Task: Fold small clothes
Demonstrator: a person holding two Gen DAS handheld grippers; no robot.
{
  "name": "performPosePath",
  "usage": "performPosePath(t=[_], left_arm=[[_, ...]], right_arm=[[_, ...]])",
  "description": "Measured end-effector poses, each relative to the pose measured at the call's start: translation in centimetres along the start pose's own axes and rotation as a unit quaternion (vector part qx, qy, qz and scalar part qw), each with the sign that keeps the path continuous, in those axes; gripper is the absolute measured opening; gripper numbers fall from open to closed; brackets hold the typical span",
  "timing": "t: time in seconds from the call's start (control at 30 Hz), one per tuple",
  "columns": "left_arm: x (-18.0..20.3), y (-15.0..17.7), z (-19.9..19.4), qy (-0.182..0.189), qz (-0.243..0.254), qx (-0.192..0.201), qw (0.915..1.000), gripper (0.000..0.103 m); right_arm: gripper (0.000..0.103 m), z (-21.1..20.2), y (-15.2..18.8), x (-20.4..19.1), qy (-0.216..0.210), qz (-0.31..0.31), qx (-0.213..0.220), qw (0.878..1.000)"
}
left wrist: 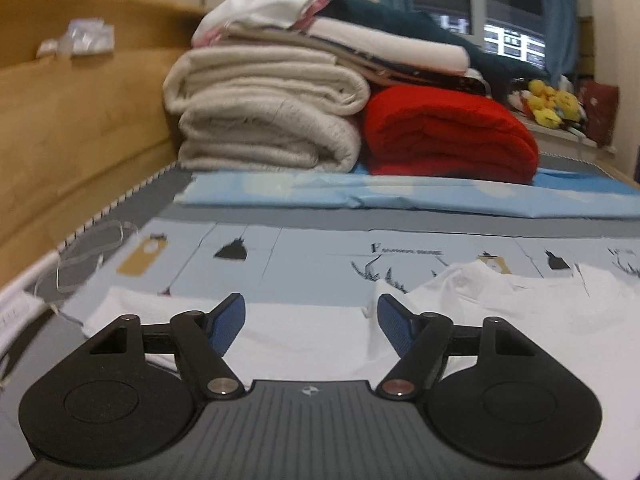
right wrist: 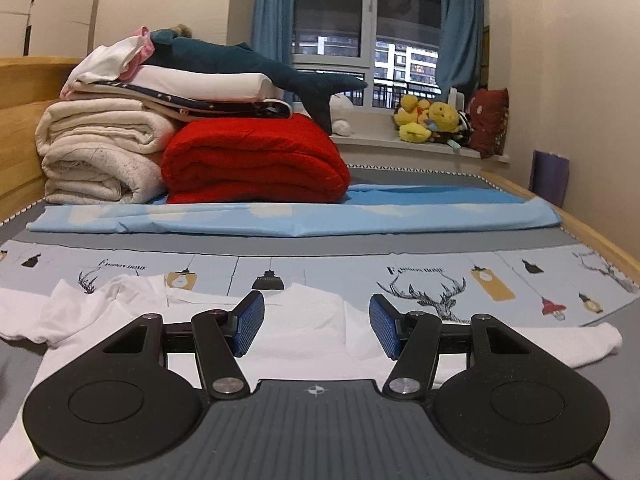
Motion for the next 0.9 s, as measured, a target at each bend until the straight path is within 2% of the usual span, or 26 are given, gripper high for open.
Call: performPosePath(t=[0.07,0.13,0.2,0.3,0.4,0.47,0.53,0.6,0.67,0.7,0.83,0.9], left_arm=[[-0.9,-0.1,1.6,0.003,-0.025,-0.021,0.9995,0.06],[-2.0,0.0,3.1,0.008,-0.053,-0.047,0.9975,0.037],[-3.4,0.4,4.7,0.008,-0.079,-0.07,0.9944,0.027],[-6.2,0.9,7.0,-0.001,-0.123,-0.088,0.9885,0.028],[-10.1,1.6,9.2,-0.007,-0.191,-0.101,0.9763,0.028],[-13.0,1.9,10.3,-0.007,-0.236,-0.108,0.9657,0.032],[-15.9,2.3,10.9,-0.003,-0.288,-0.108,0.9516,0.046],[-19.0,2.7,11.3,-0.001,-0.339,-0.101,0.9354,0.055],[-21.7,3.1,11.8,-0.004,-0.378,-0.097,0.9208,0.055],[-22.8,3.3,12.2,-0.007,-0.388,-0.097,0.9164,0.055],[-26.3,4.0,14.1,-0.026,-0.409,-0.101,0.9067,0.055],[-27.5,4.1,14.9,-0.028,-0.409,-0.093,0.9075,0.054]], right_arm=[[0.06,0.0,-0.1,-0.3,0.002,-0.004,0.005,1.0],[0.06,-0.2,-0.3,-0.5,-0.003,-0.005,0.017,1.0],[0.058,-0.2,-0.3,-0.7,-0.002,-0.011,0.02,1.0],[0.058,-0.1,-0.3,-0.9,-0.012,-0.014,0.005,1.0],[0.054,-0.1,0.0,-1.3,-0.013,-0.038,-0.006,0.999],[0.052,0.0,0.3,-1.4,-0.004,-0.064,-0.009,0.998],[0.052,0.0,0.4,-1.3,0.001,-0.082,-0.009,0.997],[0.048,0.2,0.3,-0.6,0.005,-0.085,-0.012,0.996],[0.046,0.7,0.3,0.2,0.005,-0.076,-0.022,0.997],[0.046,1.0,0.2,0.6,0.006,-0.069,-0.028,0.997],[0.044,2.1,0.0,1.6,0.011,-0.051,-0.041,0.998],[0.044,2.6,0.1,1.6,0.012,-0.054,-0.049,0.997]])
Point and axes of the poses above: each gripper's, at about its wrist camera, not at the fingertips, and z roughly the way its jaws point, x to its right, y to its underside, the point moved 7 cm from there along z, roughly the way its jaws point, and after that the axes turned 15 degrees about -x, right-handed, at the moved point
